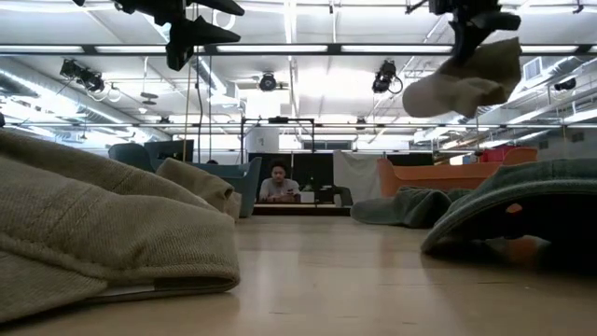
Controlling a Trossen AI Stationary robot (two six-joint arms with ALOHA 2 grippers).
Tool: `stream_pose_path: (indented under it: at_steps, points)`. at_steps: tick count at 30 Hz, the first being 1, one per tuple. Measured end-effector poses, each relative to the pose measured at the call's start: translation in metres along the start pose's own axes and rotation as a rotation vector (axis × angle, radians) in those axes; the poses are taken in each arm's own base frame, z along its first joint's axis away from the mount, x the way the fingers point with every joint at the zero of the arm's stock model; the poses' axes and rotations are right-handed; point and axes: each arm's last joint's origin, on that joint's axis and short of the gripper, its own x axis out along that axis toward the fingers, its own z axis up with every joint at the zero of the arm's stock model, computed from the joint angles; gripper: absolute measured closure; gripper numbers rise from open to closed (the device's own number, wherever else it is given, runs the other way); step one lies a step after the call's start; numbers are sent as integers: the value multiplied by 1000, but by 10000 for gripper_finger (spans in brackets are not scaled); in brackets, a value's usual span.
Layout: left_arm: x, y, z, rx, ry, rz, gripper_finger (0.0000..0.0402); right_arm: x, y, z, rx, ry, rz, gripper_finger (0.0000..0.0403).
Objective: Pick & Place hat
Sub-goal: Put the top right brown cap into the orange bin
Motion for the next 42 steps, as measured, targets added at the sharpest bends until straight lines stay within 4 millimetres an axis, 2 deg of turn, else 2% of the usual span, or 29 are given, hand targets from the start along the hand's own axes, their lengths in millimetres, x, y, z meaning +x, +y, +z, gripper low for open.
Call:
stream_pose_path:
  at_steps: [4,9,15,19,23,29,37,42]
  points:
    - [0,0,0,0,0,0,225,16,-8,-3,-32,44,-3,403]
    - [0,0,0,0,0,-1,225,50,-5,-3,-112,97,0,403]
    - [0,0,0,0,0,0,225,100,11,2,-250,97,-30,403]
    - [0,0,0,-1,0,-1,225,125,27,-2,-346,115,0,403]
    - [0,0,0,-1,0,0,225,138,44,-7,-370,63,124,403]
    - [0,0,0,-1,0,0,225,157,60,-12,-373,60,151,399]
    - [0,0,0,-7,0,0,225,184,84,-24,-283,46,195,356]
    - [0,0,0,-8,0,0,225,191,93,-28,-243,58,202,322]
